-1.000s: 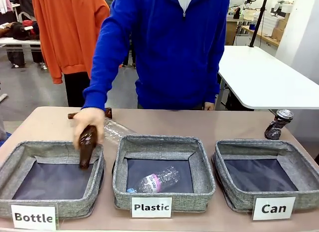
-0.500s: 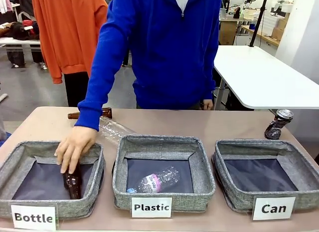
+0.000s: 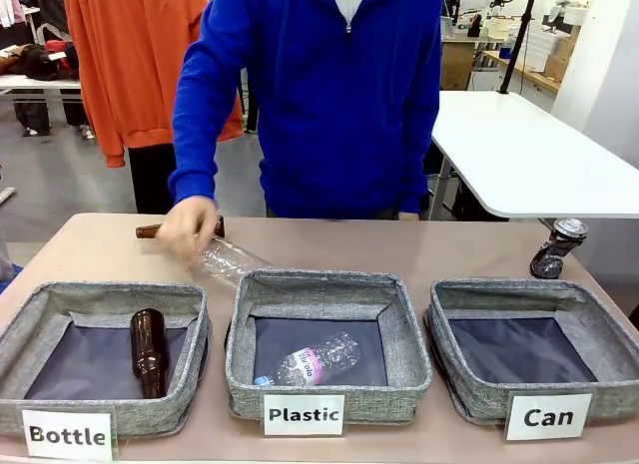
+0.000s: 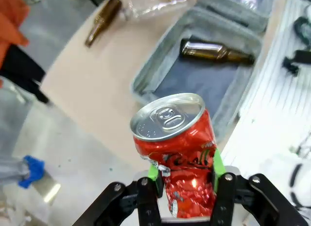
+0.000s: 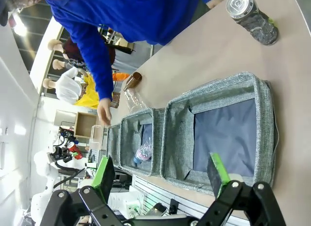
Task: Sort the can waste into the basket.
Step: Pick up the can waste from the table and place it in the right Fabric basket.
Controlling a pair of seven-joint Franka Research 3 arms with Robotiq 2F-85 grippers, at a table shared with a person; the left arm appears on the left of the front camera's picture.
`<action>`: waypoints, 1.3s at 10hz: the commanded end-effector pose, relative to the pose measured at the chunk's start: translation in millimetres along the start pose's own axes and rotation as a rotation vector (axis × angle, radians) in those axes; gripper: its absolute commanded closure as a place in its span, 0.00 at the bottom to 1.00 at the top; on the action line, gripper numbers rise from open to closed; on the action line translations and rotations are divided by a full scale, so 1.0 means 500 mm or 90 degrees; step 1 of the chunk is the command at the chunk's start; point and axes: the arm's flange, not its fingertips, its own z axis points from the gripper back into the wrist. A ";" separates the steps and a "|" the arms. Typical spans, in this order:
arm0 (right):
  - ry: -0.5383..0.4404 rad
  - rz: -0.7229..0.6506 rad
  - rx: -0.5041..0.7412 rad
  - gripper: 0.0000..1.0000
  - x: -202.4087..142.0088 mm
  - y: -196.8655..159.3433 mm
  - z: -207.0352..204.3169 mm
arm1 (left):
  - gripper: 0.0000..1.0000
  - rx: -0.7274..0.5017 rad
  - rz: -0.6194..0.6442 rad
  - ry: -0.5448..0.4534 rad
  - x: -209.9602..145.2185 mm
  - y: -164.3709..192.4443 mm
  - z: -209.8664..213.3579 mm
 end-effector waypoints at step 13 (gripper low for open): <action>0.003 -0.016 -0.035 0.00 -0.015 -0.009 0.073 | 0.55 -0.074 -0.642 0.056 1.064 -0.684 -0.692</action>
